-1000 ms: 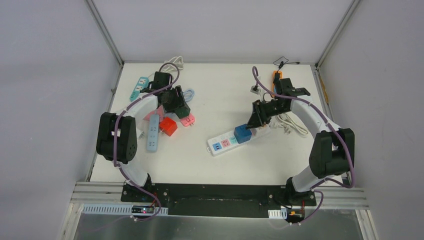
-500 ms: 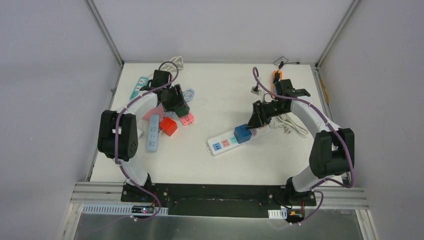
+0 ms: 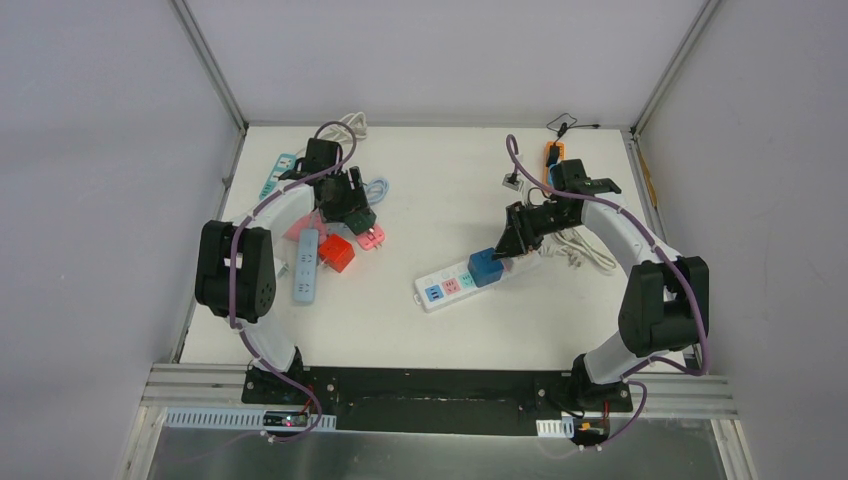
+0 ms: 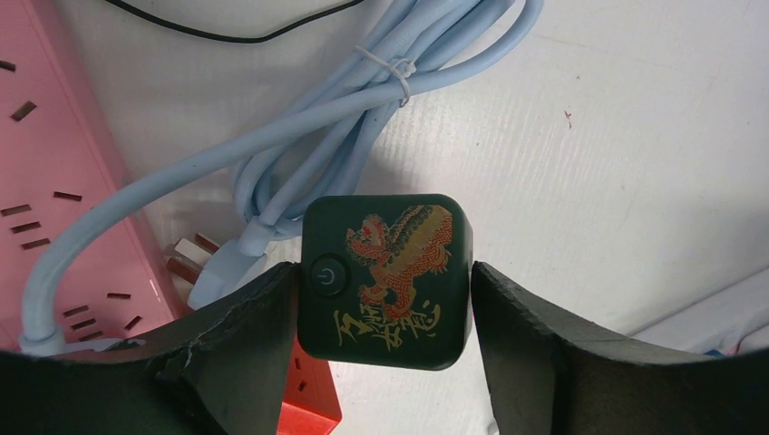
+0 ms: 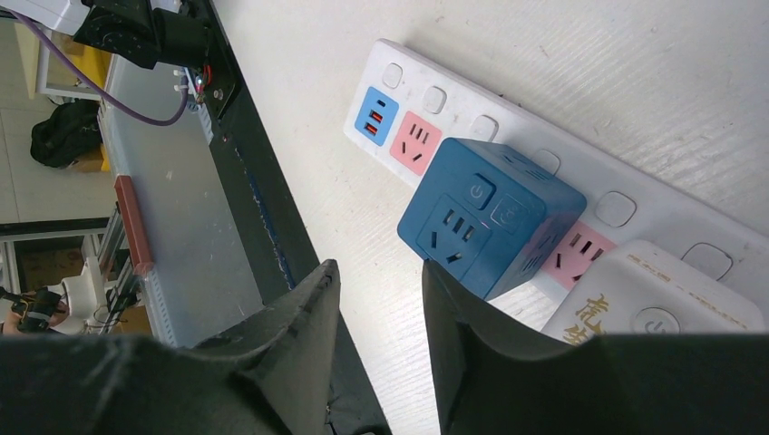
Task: Pull the plug off the socket
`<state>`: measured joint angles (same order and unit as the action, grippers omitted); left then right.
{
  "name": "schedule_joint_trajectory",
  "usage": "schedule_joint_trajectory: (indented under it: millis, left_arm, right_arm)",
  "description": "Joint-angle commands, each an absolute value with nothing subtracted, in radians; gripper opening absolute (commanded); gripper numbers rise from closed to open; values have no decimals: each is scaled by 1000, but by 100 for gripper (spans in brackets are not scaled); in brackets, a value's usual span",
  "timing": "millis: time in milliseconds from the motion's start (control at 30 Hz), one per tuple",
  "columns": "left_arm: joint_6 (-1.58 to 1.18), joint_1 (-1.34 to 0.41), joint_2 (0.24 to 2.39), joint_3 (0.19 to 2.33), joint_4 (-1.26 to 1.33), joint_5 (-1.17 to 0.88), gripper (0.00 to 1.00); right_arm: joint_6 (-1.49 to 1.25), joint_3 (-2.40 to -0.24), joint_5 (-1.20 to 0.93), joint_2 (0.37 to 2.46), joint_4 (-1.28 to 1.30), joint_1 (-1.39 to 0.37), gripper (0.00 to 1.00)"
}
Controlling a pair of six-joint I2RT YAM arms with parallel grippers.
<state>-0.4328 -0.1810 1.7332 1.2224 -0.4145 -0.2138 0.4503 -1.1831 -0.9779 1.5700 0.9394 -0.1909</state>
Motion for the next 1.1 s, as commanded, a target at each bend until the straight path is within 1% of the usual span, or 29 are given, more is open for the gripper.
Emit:
schedule_joint_trajectory:
  millis: [0,200,533,933,1067]
  left_arm:
    - [-413,-167,1683,1267,-427,-177,70]
    - [-430,-166,1668,1275,-427,-185,72]
    - [-439,-163,1596,1275,-442,-170,73]
    - [-414,-160,1442,1212,-442,-185,73]
    - [-384,-160,1366,1171,-426,-182,75]
  right_arm:
    - [456,-1187,-1010,1522,916,-184,42]
    - [456,-1184,-1011,1518,915,-182,42]
    - [456,-1182,-1012,1511,917,-178,43]
    - [456,-1185,-1012,1504,920,-170,43]
    - [457,-1186,-1012,1499,922,-167,43]
